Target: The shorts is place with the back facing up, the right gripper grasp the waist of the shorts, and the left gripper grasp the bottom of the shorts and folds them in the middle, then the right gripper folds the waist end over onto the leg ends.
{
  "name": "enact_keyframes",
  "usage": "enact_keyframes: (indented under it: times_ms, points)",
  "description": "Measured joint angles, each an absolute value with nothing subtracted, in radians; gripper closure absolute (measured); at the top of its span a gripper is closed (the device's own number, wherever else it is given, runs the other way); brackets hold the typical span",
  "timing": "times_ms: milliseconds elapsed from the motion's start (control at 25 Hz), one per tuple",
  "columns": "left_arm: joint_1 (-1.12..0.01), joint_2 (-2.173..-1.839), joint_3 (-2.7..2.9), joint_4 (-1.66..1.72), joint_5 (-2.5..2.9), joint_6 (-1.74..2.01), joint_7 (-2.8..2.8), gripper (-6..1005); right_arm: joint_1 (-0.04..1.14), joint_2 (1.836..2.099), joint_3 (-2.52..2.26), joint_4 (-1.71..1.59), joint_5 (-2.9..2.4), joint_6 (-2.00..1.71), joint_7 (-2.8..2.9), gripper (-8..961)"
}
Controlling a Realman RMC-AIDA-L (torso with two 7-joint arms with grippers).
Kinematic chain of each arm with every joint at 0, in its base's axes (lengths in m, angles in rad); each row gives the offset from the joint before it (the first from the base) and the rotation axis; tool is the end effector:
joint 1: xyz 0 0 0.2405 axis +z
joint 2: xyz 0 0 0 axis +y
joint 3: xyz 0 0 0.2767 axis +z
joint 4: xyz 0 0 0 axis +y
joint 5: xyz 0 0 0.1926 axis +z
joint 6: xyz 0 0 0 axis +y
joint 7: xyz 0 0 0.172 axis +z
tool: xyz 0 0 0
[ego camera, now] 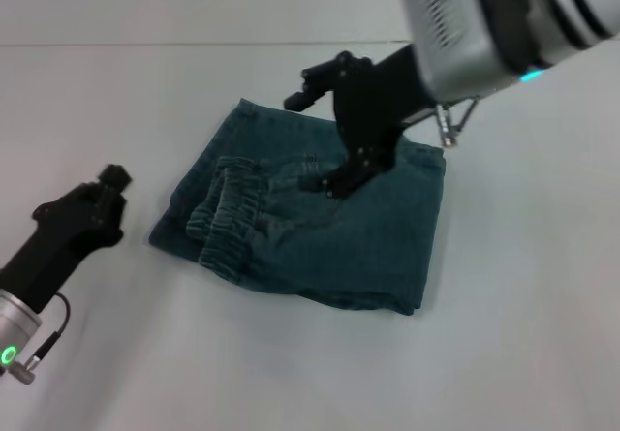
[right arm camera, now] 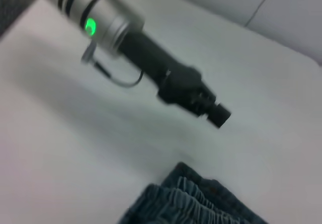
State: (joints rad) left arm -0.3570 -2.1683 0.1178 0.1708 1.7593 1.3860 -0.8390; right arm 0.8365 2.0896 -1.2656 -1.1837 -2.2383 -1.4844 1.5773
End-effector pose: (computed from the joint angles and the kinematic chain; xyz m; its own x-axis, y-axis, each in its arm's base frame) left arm -0.3251 0.2981 -0.0530 0.4183 0.1931 0.8875 0.8563 -0.4097 -0.3145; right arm 0.0986 0.3860 -0.0560 0.9400 0.3332 0.0738 0.3406 -0.9296 -0.1407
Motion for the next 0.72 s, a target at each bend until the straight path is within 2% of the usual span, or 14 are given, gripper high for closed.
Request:
enact_keyframes:
  times_ms: [240, 280, 320, 520, 720]
  points:
    - [-0.345, -2.164, 0.34, 0.294, 1.759, 1.455, -0.932, 939, 0.706, 2.09, -1.197, -1.233, -2.139, -1.525, 1.68, 39]
    - [-0.334, -2.164, 0.376, 0.337, 1.76, 1.494, -0.956, 939, 0.638, 2.089, -1.168, -1.241, -2.063, -1.528, 1.694, 38]
    - [-0.334, -2.164, 0.376, 0.337, 1.76, 1.494, -0.956, 887, 0.638, 2.089, -1.168, -1.241, -2.063, -1.528, 1.694, 38]
    - [-0.32, -2.152, 0.39, 0.416, 1.796, 1.641, -0.992, 668, 0.408, 2.09, -1.103, -1.232, -1.821, -1.535, 1.634, 37]
    - [-0.373, -2.11, 0.394, 0.48, 1.938, 1.699, -1.148, 527, 0.203, 2.094, -1.088, -1.066, -1.603, -1.545, 1.312, 35]
